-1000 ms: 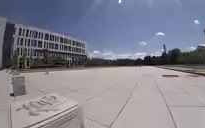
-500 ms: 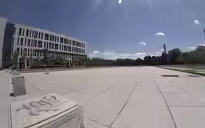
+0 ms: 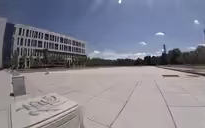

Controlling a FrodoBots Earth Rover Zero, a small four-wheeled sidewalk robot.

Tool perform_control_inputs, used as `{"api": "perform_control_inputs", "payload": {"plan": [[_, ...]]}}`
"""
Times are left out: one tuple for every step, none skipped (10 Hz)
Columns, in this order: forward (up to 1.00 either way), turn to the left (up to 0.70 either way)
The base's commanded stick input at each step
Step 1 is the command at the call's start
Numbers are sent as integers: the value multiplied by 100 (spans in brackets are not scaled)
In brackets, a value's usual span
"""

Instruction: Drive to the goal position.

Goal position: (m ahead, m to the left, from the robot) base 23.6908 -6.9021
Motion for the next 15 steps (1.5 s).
{"api": "perform_control_inputs", "payload": {"plan": [[6, 0], [6, 0], [6, 0], [6, 0], [6, 0], [6, 0], [6, 0], [5, 0], [6, 0], [6, 0], [6, 0], [6, 0], [6, 0], [6, 0], [6, 0]]}}
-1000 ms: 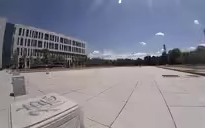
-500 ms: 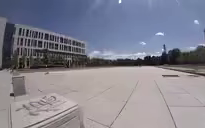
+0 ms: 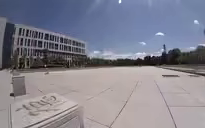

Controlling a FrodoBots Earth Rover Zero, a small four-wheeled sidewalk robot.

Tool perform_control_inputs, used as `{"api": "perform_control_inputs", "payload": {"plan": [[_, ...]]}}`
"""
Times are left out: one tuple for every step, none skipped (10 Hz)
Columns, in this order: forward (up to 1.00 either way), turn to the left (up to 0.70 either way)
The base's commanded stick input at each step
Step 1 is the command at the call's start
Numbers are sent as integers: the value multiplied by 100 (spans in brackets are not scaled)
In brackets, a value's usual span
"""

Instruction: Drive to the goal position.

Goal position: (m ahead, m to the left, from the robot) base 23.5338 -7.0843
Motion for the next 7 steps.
{"api": "perform_control_inputs", "payload": {"plan": [[6, 0], [6, 0], [5, 0], [6, 0], [6, 0], [6, 0], [6, 0]]}}
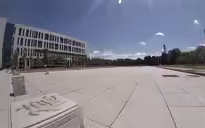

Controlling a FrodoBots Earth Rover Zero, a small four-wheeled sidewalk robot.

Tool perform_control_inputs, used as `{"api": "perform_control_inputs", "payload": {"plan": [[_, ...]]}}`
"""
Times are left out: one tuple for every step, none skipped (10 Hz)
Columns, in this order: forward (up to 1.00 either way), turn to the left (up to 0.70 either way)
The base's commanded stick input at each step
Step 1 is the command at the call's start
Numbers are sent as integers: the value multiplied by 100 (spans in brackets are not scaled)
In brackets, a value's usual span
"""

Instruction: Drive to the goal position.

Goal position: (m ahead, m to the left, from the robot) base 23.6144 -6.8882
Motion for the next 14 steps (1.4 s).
{"api": "perform_control_inputs", "payload": {"plan": [[5, 0], [6, 0], [6, 0], [6, 0], [6, 0], [6, 0], [6, 0], [6, 0], [5, 0], [6, 0], [6, 0], [6, 0], [6, 0], [6, 0]]}}
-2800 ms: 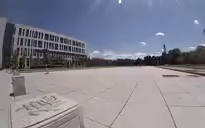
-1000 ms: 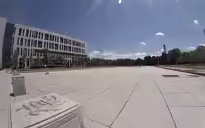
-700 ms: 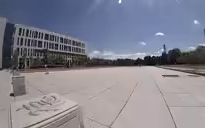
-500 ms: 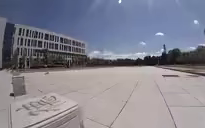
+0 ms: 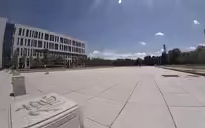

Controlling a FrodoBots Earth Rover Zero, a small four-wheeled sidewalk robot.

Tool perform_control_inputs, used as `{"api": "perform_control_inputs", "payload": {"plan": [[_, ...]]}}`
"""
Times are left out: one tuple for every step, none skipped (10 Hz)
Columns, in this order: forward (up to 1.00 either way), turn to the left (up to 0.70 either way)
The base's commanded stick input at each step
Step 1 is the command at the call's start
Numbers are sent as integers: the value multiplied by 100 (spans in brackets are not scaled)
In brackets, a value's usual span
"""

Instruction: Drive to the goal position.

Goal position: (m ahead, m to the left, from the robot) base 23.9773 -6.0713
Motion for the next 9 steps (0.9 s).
{"api": "perform_control_inputs", "payload": {"plan": [[6, 0], [6, 0], [6, 0], [6, 0], [6, 0], [6, 0], [6, 0], [6, 0], [6, 0]]}}
